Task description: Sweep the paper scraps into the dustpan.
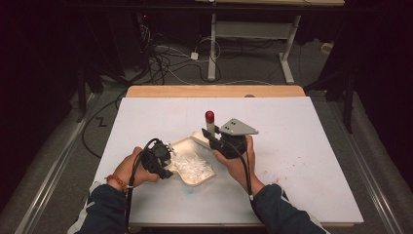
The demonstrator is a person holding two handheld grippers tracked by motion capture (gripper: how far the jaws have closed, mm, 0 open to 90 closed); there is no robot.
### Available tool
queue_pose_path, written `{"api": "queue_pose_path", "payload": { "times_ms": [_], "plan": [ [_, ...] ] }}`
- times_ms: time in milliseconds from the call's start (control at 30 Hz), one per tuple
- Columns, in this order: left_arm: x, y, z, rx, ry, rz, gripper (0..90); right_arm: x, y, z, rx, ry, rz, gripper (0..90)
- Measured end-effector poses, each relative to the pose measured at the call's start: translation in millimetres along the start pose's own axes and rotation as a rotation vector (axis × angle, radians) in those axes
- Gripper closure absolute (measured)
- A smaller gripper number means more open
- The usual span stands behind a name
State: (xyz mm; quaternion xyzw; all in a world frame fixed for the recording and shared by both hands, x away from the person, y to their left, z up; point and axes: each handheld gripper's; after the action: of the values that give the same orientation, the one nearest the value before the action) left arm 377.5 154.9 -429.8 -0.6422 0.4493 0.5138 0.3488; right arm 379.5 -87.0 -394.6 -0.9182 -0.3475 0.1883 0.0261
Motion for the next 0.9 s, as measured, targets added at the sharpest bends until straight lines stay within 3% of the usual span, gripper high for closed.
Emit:
{"api": "queue_pose_path", "payload": {
  "times_ms": [67,200,400,567,700,900],
  "plan": [
    [1.5,0.9,-1.7,0.001,-0.008,0.000,63.2,-3.8,-10.2,-1.4,0.013,-0.011,-0.064,70.9],
    [1.9,1.3,-2.4,0.003,-0.007,-0.006,63.2,-5.7,-18.1,-4.0,0.033,-0.024,-0.112,71.0],
    [2.4,1.0,-1.1,-0.001,-0.003,0.002,63.2,-14.2,-20.4,-12.1,0.007,0.007,-0.105,71.0],
    [3.1,1.7,-0.9,0.001,-0.005,0.002,63.2,-27.0,-8.7,-23.2,-0.009,0.048,-0.065,70.9],
    [5.1,2.1,-0.5,-0.001,-0.007,0.007,63.2,-37.8,1.2,-24.5,-0.003,0.047,-0.060,71.0],
    [6.1,3.0,-0.7,-0.002,-0.012,0.006,63.2,-43.8,15.4,-16.6,0.020,0.001,-0.064,70.9]
  ]
}}
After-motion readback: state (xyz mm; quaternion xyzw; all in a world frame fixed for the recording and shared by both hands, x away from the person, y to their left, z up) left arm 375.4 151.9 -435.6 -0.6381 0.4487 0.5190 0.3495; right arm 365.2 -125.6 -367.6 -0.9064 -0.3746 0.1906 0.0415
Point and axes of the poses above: each handheld gripper's, and its own axes: x roughly forward along the jaws, z roughly out of its underside, y roughly to its right, and after that the axes turned 13 degrees about x, right-handed
